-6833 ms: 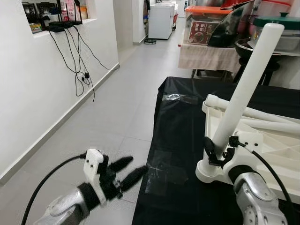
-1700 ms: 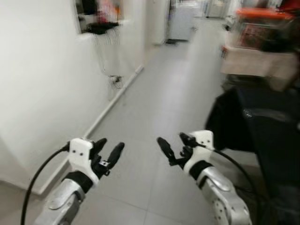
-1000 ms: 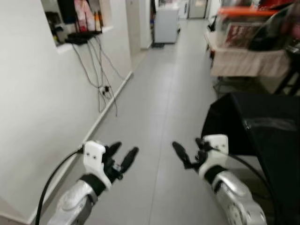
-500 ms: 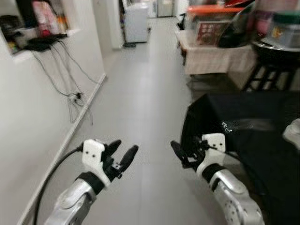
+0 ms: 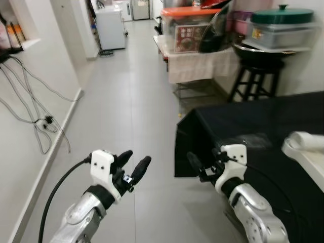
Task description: Building children table
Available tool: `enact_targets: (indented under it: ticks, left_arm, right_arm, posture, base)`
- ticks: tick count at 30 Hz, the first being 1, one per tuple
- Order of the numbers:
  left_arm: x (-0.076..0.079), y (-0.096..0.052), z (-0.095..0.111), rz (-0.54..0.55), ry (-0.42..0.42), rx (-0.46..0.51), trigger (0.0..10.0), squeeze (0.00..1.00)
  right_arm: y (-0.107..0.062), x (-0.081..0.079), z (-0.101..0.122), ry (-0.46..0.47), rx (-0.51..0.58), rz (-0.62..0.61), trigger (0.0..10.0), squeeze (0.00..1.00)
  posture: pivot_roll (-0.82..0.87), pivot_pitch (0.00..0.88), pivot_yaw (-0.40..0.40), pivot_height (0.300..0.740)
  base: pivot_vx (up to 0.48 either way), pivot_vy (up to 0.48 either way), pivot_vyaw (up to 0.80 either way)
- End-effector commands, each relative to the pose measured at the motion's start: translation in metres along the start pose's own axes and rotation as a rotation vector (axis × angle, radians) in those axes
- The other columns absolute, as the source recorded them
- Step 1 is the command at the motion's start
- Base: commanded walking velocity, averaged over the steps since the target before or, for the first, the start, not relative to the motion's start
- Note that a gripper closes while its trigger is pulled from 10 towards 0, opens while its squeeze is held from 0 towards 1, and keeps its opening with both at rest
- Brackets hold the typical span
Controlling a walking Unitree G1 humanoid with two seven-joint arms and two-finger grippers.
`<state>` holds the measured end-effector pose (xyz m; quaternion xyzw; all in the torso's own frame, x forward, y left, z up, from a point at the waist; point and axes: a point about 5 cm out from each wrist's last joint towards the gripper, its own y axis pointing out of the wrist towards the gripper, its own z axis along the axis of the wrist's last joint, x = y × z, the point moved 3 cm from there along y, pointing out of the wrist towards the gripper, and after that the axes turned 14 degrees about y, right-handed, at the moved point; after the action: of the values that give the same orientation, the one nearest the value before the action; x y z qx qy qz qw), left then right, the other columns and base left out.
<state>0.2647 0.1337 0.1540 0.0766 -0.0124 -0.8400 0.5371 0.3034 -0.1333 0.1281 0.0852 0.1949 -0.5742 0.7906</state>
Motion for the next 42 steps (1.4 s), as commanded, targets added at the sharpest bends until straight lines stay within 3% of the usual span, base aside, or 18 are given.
enact_targets:
  ticks: [1, 30, 42]
  left_arm:
    - [-0.0027, 0.0003, -0.002, 0.003, -0.001, -0.011, 10.0, 0.0]
    - [-0.0018, 0.0011, -0.0017, -0.012, -0.021, -0.007, 10.0, 0.0]
    - [-0.0012, 0.0011, 0.0003, -0.021, -0.036, 0.004, 10.0, 0.0]
  right_arm:
    - [0.0014, -0.0029, -0.0006, 0.008, -0.005, 0.014, 10.0, 0.0]
    - [0.002, -0.003, 0.0005, 0.014, -0.001, 0.018, 10.0, 0.0]
    - [0.0009, -0.0037, 0.0045, 0.034, 0.026, 0.028, 10.0, 0.0]
  posture:
    - [0.0, 0.0, -0.017, 0.74]
    - [0.0, 0.0, -0.018, 0.74]
    - [-0.01, 0.0, -0.015, 0.74]
  base:
    - [0.247, 0.0, -0.8]
    - [0.033, 0.0, -0.8]
    - [0.0, 0.0, -0.09]
